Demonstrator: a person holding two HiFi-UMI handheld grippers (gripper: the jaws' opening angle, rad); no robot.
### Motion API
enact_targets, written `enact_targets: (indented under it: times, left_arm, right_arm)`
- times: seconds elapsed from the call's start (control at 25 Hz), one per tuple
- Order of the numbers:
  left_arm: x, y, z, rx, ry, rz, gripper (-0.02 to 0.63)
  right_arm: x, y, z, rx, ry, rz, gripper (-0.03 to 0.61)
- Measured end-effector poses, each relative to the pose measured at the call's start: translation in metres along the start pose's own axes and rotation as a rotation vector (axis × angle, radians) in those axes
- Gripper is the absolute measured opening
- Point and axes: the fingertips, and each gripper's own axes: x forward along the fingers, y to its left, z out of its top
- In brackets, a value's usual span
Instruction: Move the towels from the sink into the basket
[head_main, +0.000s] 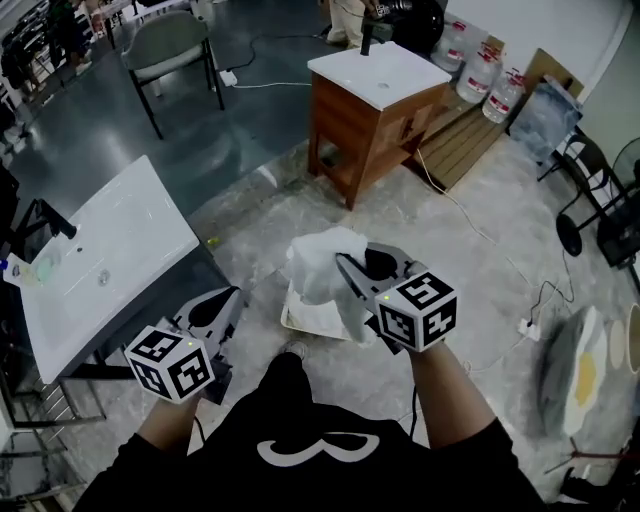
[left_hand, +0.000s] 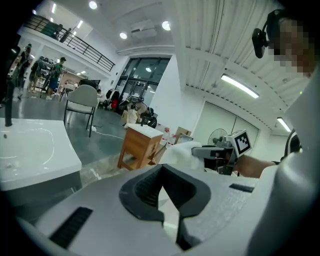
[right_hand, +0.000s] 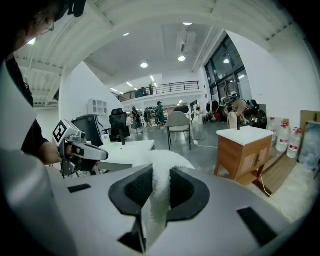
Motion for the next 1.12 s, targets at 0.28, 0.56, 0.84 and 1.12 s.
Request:
enact_targets:
  times: [0.28, 0.56, 0.84, 1.12]
  left_arm:
    - [0.049, 0.041, -0.038, -0.053, 0.118, -0.030, 0.005]
    - [0.083, 0.090, -0.070, -0.105, 0.204, -0.038, 0.005]
    - [0.095, 0.147, -0.109, -0.166, 0.277, -0.018, 0.005]
    - [0.106, 0.174, -0.138, -0.258, 0.321, -0.002, 0.005]
  right_arm:
    - [0.061, -0.039, -0.102, 0.099, 0.179, 0.000, 0.064]
    - [0.125, -0.075, -0.205, 0.125, 0.373, 0.008, 0.064]
    - [0.194, -0.089, -0.296, 0.124, 0.564, 0.024, 0.064]
    - [0.234, -0.104, -0.370, 0.105, 0.726, 0.031, 0.066]
